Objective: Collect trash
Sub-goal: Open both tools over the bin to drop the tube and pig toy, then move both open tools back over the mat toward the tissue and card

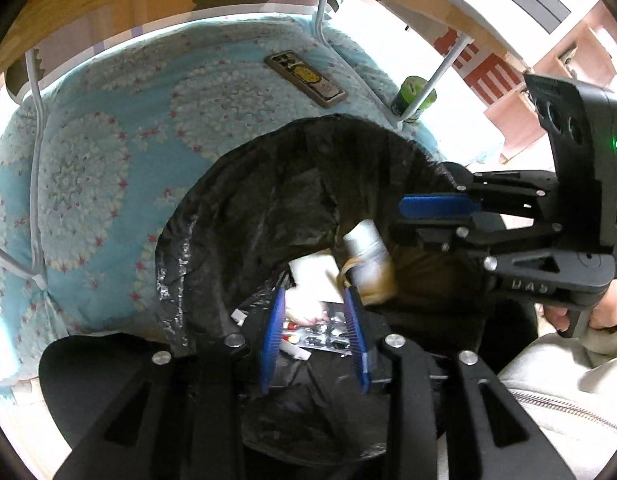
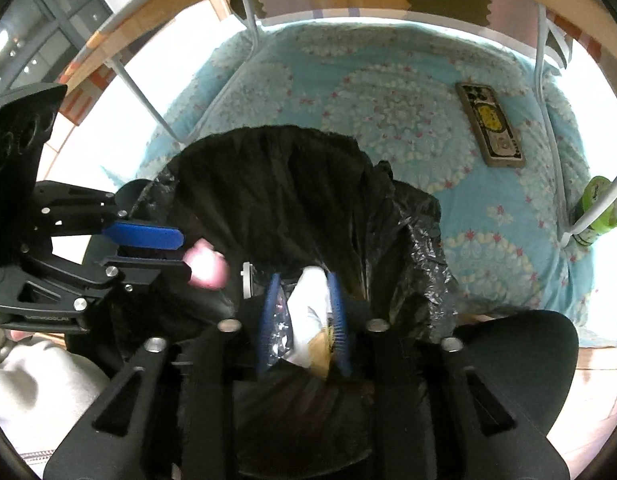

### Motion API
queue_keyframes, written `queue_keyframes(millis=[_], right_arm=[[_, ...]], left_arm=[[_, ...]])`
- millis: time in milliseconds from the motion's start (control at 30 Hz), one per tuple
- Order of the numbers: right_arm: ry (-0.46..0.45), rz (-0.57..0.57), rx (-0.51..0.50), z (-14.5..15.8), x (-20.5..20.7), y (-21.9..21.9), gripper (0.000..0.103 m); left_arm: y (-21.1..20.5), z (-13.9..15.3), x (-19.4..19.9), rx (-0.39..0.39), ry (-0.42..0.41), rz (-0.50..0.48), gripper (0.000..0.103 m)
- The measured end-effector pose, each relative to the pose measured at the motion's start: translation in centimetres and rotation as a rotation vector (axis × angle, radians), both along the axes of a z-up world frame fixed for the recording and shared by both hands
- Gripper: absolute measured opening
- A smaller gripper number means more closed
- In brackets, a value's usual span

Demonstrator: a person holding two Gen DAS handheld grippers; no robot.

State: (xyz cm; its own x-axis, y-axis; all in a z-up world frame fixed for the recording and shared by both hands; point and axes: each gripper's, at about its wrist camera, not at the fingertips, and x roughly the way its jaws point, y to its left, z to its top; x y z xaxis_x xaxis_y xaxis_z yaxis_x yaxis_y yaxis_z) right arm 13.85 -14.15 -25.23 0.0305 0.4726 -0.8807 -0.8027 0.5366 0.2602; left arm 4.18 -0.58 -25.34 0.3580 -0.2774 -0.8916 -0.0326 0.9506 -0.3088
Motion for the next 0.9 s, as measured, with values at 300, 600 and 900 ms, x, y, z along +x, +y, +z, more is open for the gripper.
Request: queue_keyframes(millis=[300,600,900], right_arm=[[-0.044,0.001,0.046,2.4,-0.3,-0.6,0.032],[-0.146,0.000,0.129,7.8,-0.1,-1.5,0.033],[-0.257,0.001,0.200,13.0,1.7,-1.3,0.033]], left_arm=[[-0.7,3.3,-0.8,0.040,-0.071,-0.002,0.046],[-0.5,9.4,-1.6,0.094,-0.209,-0.006,0.046],[1.5,14.5,-0.1,0.145,-0.328,0.018,0.046]])
